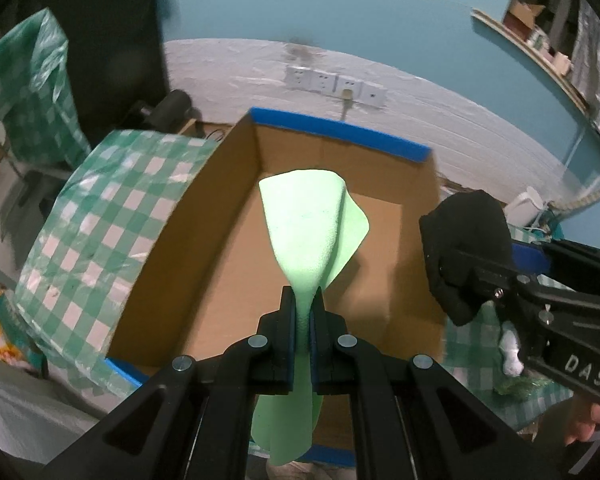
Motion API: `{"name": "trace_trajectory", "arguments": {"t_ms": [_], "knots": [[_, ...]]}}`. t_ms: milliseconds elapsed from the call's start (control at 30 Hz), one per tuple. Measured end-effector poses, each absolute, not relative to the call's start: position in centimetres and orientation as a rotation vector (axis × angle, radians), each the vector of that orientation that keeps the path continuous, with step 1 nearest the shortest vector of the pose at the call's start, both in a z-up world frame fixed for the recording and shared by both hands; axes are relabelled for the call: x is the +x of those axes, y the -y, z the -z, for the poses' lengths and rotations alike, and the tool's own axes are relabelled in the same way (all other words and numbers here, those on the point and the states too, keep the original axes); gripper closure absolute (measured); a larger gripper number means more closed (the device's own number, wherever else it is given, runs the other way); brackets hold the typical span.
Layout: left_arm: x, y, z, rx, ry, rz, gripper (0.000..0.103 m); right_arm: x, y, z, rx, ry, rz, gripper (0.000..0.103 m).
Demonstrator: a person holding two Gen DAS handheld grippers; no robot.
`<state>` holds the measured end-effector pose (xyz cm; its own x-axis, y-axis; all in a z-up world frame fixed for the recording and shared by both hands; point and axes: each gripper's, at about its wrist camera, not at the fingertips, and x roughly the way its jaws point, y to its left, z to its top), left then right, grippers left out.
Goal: Organize soft objects
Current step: 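Carry the foam strip and black sock into the box and open both grippers, then move both tools back to the table and lower the right tool onto the grey mitten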
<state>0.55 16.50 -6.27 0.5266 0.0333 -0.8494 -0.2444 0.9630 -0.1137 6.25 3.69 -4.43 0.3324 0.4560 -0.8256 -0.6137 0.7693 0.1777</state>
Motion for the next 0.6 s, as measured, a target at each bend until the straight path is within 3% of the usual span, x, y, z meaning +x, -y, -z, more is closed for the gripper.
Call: {"name": "trace_trajectory", "arguments": {"t_ms": [167,333,467,600], "knots": [[0.6,-17.5,7.4,-0.247,-1.039,-0.190,0.093,6.5,-5.9,5.7,-0.204,-1.046,-0.726,0.069],[0.5,-18.1,7.8,-0.233,-1.046,-0.229,0.062,6.9,-6.8,6.7,-0.215,-1.068,-0.719,0.058],[0.4,-18.7,7.5,-0.267,-1.036,-0.228,0.055,7.1,-6.5,6.6,-0.215,-1.046,-0.685,0.040],[0.4,-18.5,7.2,-0.273,-1.020,-0.215,0.051,7.2,-5.8,6.1,-0.205,-1.024,-0.659,0.035]]}}
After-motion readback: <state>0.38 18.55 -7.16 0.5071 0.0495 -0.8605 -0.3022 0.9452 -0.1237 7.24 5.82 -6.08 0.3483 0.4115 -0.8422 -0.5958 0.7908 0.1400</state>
